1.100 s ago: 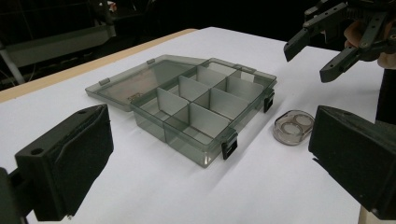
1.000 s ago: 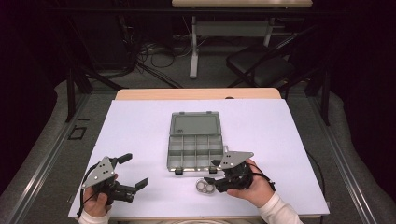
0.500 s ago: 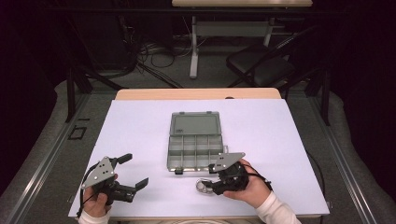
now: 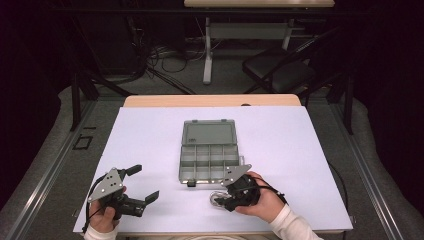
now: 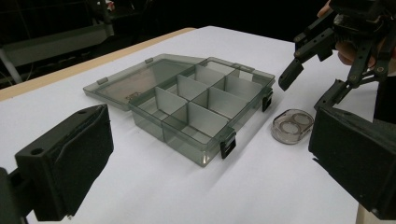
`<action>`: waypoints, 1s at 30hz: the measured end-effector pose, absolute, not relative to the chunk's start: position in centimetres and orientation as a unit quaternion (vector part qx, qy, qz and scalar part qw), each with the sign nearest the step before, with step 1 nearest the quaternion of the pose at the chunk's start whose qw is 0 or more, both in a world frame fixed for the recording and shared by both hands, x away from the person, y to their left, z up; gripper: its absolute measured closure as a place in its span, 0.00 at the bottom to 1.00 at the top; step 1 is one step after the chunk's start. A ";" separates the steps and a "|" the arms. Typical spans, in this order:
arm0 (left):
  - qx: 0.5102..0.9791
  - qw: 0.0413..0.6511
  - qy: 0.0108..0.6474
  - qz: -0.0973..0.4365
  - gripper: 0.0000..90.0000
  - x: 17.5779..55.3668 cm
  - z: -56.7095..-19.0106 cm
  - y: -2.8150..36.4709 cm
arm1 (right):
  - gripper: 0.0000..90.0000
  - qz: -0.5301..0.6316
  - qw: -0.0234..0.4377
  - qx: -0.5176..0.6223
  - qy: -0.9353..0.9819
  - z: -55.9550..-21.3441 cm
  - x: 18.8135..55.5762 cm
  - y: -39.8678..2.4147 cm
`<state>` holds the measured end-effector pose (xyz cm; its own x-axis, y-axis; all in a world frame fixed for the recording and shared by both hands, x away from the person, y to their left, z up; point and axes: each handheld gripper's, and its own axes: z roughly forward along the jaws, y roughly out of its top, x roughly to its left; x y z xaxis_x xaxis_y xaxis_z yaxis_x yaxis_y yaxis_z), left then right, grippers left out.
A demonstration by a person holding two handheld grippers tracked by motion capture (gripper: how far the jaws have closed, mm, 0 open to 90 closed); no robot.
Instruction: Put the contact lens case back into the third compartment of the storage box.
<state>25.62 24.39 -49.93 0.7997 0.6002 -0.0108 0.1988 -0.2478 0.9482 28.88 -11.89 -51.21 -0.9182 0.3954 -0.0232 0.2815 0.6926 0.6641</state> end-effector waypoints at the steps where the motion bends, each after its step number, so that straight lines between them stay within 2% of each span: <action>1: 0.769 0.556 0.260 0.181 0.00 25.6 -49.9 24.4 | 0.44 0.346 0.082 0.183 0.917 -51.3 28.9 -11.8; 30: 0.772 0.551 0.262 0.178 0.00 25.6 -50.0 24.3 | 0.47 0.332 0.066 0.163 0.927 -53.4 29.5 -10.9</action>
<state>25.63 24.29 -49.97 0.7996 0.6003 -0.0126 0.2077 -0.2569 0.9439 29.51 -10.88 -53.36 -0.9379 0.3467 -0.0144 0.2588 0.7265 0.6365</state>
